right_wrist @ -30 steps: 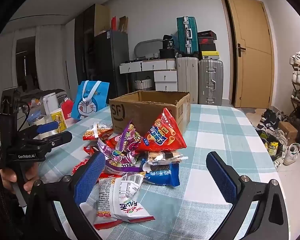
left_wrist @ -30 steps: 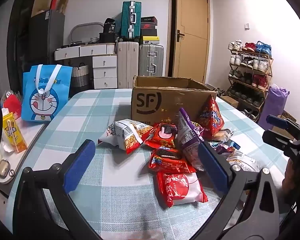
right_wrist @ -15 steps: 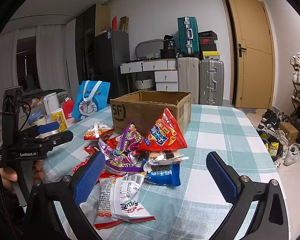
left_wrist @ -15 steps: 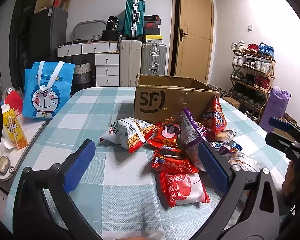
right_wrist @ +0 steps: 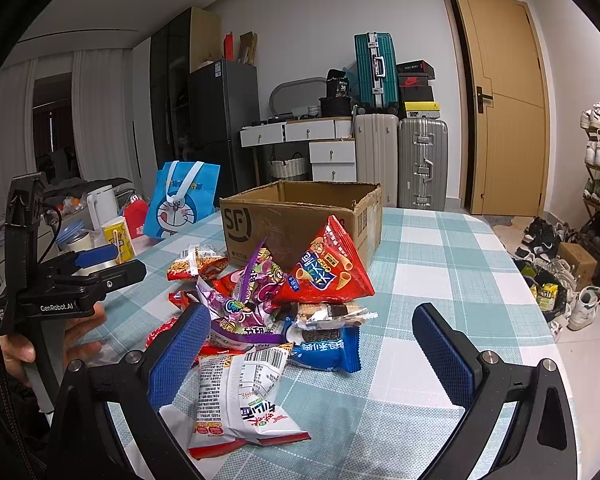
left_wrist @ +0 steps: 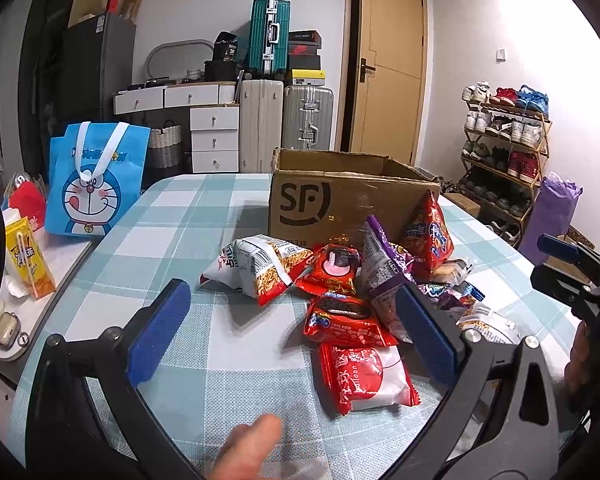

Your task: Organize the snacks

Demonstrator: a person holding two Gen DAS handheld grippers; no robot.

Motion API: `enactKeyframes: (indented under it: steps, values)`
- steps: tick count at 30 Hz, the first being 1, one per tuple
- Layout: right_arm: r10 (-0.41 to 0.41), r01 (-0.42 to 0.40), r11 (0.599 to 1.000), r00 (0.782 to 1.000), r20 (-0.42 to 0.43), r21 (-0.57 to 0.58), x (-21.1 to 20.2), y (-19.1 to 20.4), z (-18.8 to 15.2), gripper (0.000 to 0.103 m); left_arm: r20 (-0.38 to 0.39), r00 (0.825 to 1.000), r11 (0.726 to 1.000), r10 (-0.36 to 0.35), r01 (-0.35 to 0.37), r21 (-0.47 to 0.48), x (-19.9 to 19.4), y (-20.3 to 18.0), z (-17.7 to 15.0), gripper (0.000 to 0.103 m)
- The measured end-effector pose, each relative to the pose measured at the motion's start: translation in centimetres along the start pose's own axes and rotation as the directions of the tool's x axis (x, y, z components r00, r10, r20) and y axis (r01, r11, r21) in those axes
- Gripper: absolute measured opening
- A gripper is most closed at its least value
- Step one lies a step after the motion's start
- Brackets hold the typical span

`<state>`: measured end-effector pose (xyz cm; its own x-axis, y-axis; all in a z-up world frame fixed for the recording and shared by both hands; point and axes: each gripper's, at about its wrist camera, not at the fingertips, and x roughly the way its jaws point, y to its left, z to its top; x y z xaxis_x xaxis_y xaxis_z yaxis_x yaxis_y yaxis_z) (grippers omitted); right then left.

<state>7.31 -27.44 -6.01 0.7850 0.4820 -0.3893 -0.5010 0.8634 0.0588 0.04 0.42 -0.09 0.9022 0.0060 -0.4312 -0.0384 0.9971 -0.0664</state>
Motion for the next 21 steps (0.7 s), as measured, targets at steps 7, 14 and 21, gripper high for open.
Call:
enactKeyframes:
  steps: [7,14,21]
  values:
    - [0.001,-0.001,1.000,1.000,0.000,0.001,-0.01,-0.03,0.00,0.103,0.000,1.000,1.000,-0.001,0.001,0.006,-0.07,-0.20,0.01,0.102]
    - [0.000,0.000,1.000,1.000,-0.002,0.001,0.04,0.05,-0.02,0.103,0.000,1.000,1.000,-0.002,0.002,0.007,-0.09,-0.29,0.01,0.102]
    - [-0.001,0.001,1.000,1.000,-0.002,0.002,0.03,0.01,-0.02,0.103,0.001,1.000,1.000,-0.004,0.004,0.008,-0.09,-0.30,0.00,0.102]
